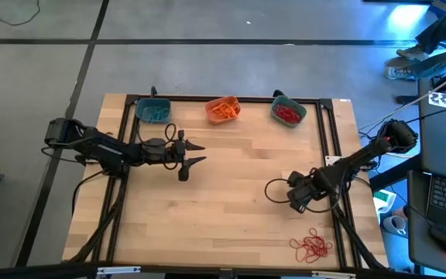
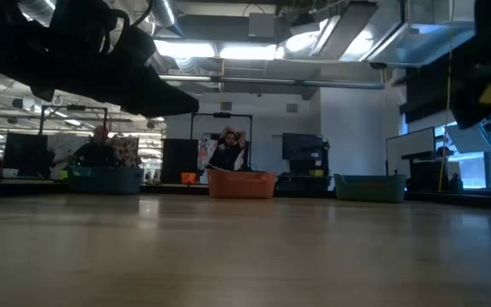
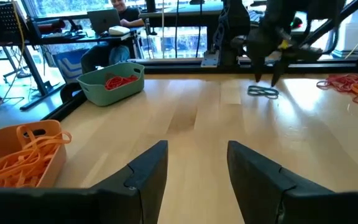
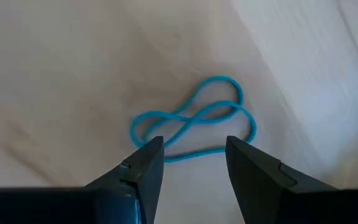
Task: Sort rubber bands into baskets
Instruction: Put the blue rubber band into the blue bin
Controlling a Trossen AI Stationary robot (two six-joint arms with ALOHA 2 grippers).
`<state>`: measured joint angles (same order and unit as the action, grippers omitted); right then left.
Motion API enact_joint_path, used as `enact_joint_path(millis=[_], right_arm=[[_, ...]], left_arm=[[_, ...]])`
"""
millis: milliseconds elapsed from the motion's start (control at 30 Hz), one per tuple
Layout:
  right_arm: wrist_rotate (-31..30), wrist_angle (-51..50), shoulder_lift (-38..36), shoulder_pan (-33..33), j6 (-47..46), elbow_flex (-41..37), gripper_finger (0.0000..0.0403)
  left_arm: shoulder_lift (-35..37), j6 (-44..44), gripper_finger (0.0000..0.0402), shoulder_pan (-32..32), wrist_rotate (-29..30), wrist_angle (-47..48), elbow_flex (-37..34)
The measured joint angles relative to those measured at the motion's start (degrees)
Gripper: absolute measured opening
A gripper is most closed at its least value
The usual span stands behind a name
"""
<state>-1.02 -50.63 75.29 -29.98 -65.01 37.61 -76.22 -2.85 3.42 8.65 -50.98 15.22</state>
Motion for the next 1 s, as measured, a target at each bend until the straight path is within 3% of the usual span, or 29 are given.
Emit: enact_joint_path(millis=[367, 667, 1000], right_arm=[[-0.4, 7.8, 0.0, 0.0, -3.8, -5.2, 0.0162], [-2.5, 9.2, 0.0, 0.0, -0.1, -5.3, 0.0015], [-21.3, 13.0, 0.0, 0.1, 14.6, 1.9, 0.0004]], left_arm=[[0.0, 1.6, 0.0164, 0.0, 0.0, 1.8, 0.0], [0.0, 2.9, 0.0164, 0.0, 0.0, 4.2, 0.0], [0.0, 3.6, 0.0164, 0.0, 0.0, 6.2, 0.0]])
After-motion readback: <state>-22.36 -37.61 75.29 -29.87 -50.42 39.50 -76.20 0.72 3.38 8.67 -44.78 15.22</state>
